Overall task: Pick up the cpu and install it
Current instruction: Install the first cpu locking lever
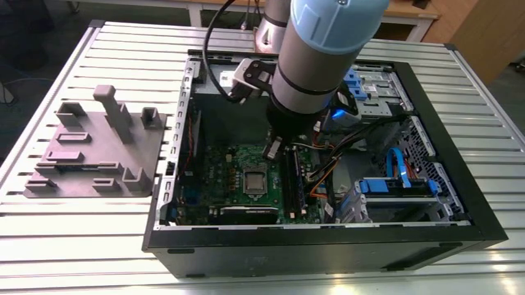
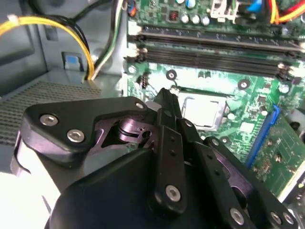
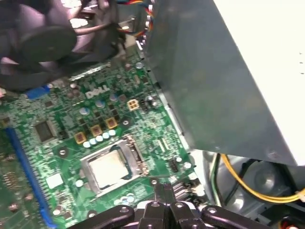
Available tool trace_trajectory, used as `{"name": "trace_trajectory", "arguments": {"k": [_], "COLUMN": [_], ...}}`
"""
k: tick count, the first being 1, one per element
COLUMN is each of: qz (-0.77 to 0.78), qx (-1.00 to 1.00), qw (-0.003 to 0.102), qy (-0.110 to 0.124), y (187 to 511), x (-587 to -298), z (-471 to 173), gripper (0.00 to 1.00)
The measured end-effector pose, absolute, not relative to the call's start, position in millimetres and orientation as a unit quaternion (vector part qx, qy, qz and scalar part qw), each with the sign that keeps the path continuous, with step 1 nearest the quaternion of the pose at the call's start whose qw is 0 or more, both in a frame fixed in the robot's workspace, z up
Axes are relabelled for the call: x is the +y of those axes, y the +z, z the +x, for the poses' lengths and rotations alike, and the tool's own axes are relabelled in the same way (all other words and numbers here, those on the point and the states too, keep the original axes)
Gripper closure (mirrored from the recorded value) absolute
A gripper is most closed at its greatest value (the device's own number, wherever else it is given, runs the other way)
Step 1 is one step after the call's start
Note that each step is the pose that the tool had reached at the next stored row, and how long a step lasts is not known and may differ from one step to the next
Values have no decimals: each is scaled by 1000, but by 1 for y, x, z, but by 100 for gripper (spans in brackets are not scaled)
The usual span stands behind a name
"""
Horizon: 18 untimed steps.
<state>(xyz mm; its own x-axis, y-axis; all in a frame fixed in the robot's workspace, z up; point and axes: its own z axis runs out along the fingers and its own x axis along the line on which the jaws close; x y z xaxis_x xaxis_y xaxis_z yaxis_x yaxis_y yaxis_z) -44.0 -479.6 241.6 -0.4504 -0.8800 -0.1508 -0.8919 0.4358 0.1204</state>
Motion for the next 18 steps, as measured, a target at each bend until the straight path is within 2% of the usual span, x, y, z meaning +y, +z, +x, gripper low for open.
{"name": "trace_trajectory", "arguments": {"k": [9,18], "qz": [-523,-523], "qx": [847,847], "qw": [32,31], "qy": [91,91], "y": [242,241], "x": [-476,-458], "z": [-36,-31], "gripper": [90,90]}}
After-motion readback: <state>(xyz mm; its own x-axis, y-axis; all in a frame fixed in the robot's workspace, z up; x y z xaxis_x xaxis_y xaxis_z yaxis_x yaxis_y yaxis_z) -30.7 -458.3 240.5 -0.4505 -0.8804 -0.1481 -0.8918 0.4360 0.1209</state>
